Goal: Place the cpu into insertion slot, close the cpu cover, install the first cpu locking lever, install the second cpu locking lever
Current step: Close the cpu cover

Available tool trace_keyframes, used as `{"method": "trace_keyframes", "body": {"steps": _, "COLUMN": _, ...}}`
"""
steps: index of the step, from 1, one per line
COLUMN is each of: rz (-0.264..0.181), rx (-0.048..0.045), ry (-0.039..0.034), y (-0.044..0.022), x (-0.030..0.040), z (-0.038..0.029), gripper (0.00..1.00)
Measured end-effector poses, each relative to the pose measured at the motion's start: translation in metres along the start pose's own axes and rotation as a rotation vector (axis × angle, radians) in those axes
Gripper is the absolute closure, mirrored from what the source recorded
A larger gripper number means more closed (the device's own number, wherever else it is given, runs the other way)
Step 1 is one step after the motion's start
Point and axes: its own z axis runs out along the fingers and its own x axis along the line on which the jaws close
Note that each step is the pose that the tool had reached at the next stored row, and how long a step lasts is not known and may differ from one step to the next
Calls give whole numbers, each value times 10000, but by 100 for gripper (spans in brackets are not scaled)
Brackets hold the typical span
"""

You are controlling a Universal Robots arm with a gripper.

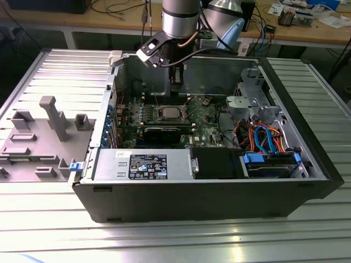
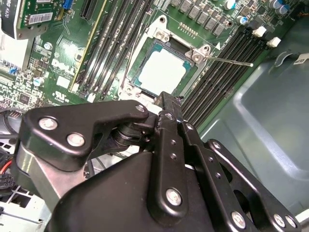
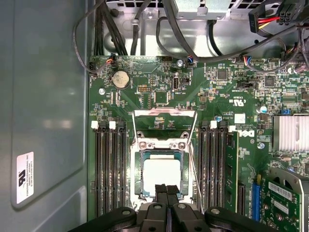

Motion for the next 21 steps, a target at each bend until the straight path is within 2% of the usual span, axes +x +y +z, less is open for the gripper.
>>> {"method": "trace_keyframes", "body": {"steps": 7, "rz": 1, "rx": 0, "ry": 8, "y": 0, "x": 0, "z": -13, "gripper": 89}}
{"method": "trace_keyframes", "body": {"steps": 21, "rz": 0, "rx": 0, "ry": 8, "y": 53, "x": 1, "z": -13, "gripper": 89}}
